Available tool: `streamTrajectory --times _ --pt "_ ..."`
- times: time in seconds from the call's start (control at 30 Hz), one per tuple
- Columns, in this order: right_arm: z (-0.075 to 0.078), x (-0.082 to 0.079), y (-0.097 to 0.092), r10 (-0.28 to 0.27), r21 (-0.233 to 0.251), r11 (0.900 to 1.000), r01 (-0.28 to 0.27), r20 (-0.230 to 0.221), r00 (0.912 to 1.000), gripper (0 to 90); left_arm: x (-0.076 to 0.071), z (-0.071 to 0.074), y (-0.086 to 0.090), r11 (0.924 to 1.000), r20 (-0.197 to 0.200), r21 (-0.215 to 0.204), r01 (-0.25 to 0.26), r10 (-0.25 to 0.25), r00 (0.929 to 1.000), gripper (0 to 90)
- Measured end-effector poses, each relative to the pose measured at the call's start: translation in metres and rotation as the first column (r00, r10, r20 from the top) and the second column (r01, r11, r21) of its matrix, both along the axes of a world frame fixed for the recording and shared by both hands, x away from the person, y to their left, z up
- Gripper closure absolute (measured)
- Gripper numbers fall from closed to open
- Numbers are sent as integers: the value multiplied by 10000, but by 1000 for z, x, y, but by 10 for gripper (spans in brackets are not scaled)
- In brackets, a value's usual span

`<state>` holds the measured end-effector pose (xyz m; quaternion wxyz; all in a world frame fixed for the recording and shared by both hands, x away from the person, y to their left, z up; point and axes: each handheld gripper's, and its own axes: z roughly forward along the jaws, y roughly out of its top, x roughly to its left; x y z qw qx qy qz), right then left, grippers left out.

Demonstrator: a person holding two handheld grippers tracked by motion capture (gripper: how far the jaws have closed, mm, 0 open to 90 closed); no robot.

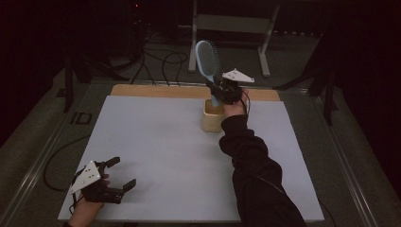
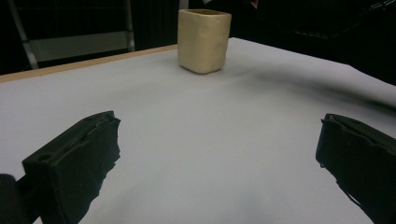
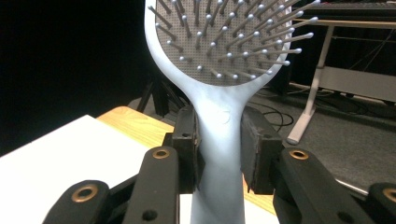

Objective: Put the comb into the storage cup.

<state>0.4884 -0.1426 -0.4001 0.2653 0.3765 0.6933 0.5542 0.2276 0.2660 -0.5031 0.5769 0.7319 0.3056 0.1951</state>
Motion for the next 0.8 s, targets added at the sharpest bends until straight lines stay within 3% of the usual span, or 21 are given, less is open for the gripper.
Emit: streamTrajectory --times 0.47,0.67,0.8 --pt "-16 -2 -7 60 109 9999 -61 31 10000 698 0 0 -1 10000 -9 2 -16 16 10000 0" --pt "-25 -3 -7 175 -117 9998 -175 44 9998 699 0 -1 0 10000 -10 -5 -19 19 10000 0" --pt "-29 -4 -8 262 54 9996 -263 86 9996 699 0 -1 0 10000 -8 0 -20 20 10000 0"
